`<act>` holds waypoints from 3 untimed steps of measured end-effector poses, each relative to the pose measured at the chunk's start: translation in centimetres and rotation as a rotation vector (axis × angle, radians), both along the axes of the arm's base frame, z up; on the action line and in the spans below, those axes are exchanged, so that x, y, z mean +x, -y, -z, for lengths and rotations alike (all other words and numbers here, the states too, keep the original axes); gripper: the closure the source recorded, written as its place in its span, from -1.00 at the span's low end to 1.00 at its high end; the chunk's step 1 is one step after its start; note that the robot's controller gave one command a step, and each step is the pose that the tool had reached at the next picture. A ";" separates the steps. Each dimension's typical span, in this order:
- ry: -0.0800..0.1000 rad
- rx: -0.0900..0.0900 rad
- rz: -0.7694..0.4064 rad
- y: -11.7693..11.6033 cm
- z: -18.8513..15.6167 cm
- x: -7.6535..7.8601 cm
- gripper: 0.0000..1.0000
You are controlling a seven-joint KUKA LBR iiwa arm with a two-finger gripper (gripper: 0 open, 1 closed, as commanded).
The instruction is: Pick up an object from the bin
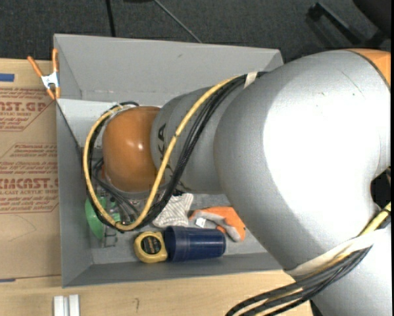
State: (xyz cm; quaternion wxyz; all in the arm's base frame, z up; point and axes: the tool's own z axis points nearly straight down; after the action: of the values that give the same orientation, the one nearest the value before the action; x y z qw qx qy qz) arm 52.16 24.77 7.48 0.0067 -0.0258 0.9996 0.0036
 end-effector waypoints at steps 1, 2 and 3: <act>-0.008 -0.004 0.000 0.1 -0.5 -0.2 1.00; -0.015 -0.007 0.000 0.1 -1.9 -0.3 1.00; -0.014 -0.007 -0.001 0.1 -3.3 -0.3 1.00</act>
Offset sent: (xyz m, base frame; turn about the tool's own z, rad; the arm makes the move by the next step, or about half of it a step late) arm 0.0002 -0.0004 0.0066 -0.0001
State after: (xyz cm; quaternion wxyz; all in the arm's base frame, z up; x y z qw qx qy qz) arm 51.85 24.64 10.83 -0.0003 -0.0261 0.9997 0.0005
